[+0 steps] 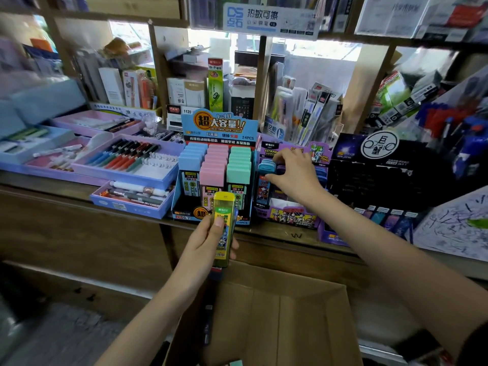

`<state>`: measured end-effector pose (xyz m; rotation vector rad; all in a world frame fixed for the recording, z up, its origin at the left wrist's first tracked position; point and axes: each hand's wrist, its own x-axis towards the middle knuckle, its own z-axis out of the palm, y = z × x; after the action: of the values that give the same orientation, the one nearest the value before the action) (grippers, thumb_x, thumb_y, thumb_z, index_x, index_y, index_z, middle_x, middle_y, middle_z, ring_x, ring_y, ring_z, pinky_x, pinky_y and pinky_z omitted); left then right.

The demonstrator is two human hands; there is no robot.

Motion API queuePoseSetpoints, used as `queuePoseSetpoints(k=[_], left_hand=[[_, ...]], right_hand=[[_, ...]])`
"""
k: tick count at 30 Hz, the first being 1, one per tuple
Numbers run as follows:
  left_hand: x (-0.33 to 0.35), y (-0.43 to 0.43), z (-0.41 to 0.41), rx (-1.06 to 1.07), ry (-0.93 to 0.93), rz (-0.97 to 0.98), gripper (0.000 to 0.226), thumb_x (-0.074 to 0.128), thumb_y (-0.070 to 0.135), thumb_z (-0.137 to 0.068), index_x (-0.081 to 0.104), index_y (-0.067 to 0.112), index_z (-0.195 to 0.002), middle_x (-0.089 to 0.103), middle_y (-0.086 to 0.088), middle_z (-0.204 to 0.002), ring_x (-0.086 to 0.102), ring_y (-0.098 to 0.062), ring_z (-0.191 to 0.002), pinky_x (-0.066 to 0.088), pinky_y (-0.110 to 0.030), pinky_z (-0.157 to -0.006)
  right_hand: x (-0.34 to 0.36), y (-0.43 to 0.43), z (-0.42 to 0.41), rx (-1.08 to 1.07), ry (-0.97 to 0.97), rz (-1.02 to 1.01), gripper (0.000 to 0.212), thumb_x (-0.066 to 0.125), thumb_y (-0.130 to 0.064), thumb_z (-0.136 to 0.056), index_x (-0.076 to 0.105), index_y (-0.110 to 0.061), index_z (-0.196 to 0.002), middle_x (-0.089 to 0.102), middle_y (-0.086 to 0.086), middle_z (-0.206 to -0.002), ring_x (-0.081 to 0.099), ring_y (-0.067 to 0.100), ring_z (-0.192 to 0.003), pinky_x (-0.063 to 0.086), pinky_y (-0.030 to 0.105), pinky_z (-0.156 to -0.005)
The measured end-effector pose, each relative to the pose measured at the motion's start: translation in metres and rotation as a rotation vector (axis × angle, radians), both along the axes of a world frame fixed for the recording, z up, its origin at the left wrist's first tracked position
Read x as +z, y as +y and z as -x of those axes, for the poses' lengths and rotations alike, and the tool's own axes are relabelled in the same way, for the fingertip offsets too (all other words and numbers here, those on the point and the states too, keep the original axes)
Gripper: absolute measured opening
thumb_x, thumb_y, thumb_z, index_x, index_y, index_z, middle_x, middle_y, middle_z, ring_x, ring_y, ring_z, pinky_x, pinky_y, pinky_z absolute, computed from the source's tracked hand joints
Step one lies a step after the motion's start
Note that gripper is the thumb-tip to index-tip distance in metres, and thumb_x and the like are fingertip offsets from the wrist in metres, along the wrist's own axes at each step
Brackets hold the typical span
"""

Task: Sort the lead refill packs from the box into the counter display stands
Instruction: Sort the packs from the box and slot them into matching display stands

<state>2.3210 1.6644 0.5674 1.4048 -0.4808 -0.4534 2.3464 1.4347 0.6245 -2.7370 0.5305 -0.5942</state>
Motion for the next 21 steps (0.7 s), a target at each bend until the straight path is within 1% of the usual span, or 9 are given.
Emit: queuePoseSetpoints(k=[4, 9, 11, 12, 13, 15, 17, 18, 21], left_hand=[[0.001, -0.003, 0.002, 0.0, -0.002, -0.009, 0.025, 0.037, 0.032, -0.099, 0.055, 0.019, -0.108, 0.064, -0.006, -0.072, 0.059, -0.015, -0.06, 0.049, -0.025, -0.057], [0.004, -0.007, 0.006, -0.022, -0.021, -0.018, 0.027, 0.037, 0.035, -0.097, 0.055, 0.02, -0.111, 0.065, -0.005, -0.073, 0.06, -0.015, -0.062, 0.05, -0.024, -0.057], [0.005, -0.009, 0.007, -0.027, -0.025, -0.015, 0.028, 0.037, 0.035, -0.097, 0.055, 0.018, -0.111, 0.065, -0.004, -0.073, 0.06, -0.014, -0.062, 0.049, -0.022, -0.056], [0.006, -0.011, 0.007, -0.031, -0.028, -0.013, 0.028, 0.037, 0.035, -0.097, 0.055, 0.018, -0.11, 0.065, -0.004, -0.073, 0.06, -0.014, -0.062, 0.049, -0.022, -0.056], [0.007, -0.012, 0.008, -0.036, -0.032, -0.011, 0.028, 0.037, 0.035, -0.097, 0.054, 0.017, -0.11, 0.065, -0.004, -0.073, 0.06, -0.014, -0.062, 0.049, -0.022, -0.056], [0.008, -0.016, 0.009, -0.043, -0.035, -0.004, 0.028, 0.038, 0.035, -0.097, 0.054, 0.015, -0.109, 0.065, -0.003, -0.071, 0.06, -0.014, -0.061, 0.049, -0.021, -0.055], [0.01, -0.021, 0.011, -0.06, -0.044, -0.001, 0.028, 0.04, 0.036, -0.095, 0.053, 0.015, -0.106, 0.065, -0.002, -0.069, 0.06, -0.013, -0.06, 0.048, -0.021, -0.054], [0.01, -0.025, 0.012, -0.072, -0.054, -0.003, 0.027, 0.04, 0.036, -0.095, 0.053, 0.014, -0.104, 0.065, -0.002, -0.068, 0.06, -0.013, -0.059, 0.048, -0.021, -0.053], [0.009, -0.037, 0.017, -0.103, -0.064, -0.014, 0.023, 0.039, 0.032, -0.097, 0.052, 0.014, -0.101, 0.064, -0.002, -0.068, 0.06, -0.014, -0.058, 0.047, -0.021, -0.052]], right_hand=[[0.001, 0.002, -0.002, -0.023, 0.067, 0.012, 0.045, 0.065, -0.038, -0.081, 0.049, -0.019, -0.118, 0.045, 0.009, -0.124, 0.033, 0.028, -0.119, 0.032, 0.039, -0.095], [0.006, 0.004, 0.001, -0.005, 0.121, 0.015, 0.05, 0.067, -0.039, -0.079, 0.047, -0.019, -0.12, 0.042, 0.009, -0.126, 0.031, 0.028, -0.121, 0.031, 0.038, -0.096], [0.01, 0.007, 0.008, 0.024, 0.096, 0.024, 0.048, 0.066, -0.039, -0.082, 0.048, -0.018, -0.12, 0.043, 0.008, -0.124, 0.031, 0.026, -0.121, 0.031, 0.036, -0.096], [0.013, 0.01, 0.014, 0.052, 0.043, 0.016, 0.044, 0.065, -0.037, -0.083, 0.05, -0.018, -0.12, 0.044, 0.007, -0.122, 0.031, 0.025, -0.12, 0.03, 0.034, -0.096], [0.015, 0.013, 0.022, 0.096, -0.026, -0.027, 0.039, 0.063, -0.036, -0.085, 0.052, -0.018, -0.117, 0.046, 0.005, -0.119, 0.034, 0.023, -0.118, 0.031, 0.033, -0.095], [0.017, 0.021, 0.041, 0.247, -0.102, -0.247, 0.027, 0.061, -0.035, -0.087, 0.058, -0.018, -0.107, 0.054, 0.0, -0.108, 0.048, 0.019, -0.106, 0.04, 0.032, -0.089], [0.018, 0.033, 0.06, 0.399, -0.037, -0.506, 0.022, 0.062, -0.038, -0.086, 0.061, -0.02, -0.099, 0.062, -0.003, -0.096, 0.059, 0.014, -0.09, 0.049, 0.03, -0.079], [0.016, 0.039, 0.067, 0.434, 0.001, -0.563, 0.02, 0.063, -0.037, -0.085, 0.061, -0.021, -0.097, 0.063, -0.003, -0.092, 0.06, 0.013, -0.086, 0.05, 0.03, -0.077], [0.005, 0.043, 0.079, 0.421, -0.012, -0.503, 0.011, 0.064, -0.032, -0.086, 0.062, -0.024, -0.093, 0.06, -0.011, -0.081, 0.056, 0.005, -0.073, 0.045, 0.026, -0.068]])
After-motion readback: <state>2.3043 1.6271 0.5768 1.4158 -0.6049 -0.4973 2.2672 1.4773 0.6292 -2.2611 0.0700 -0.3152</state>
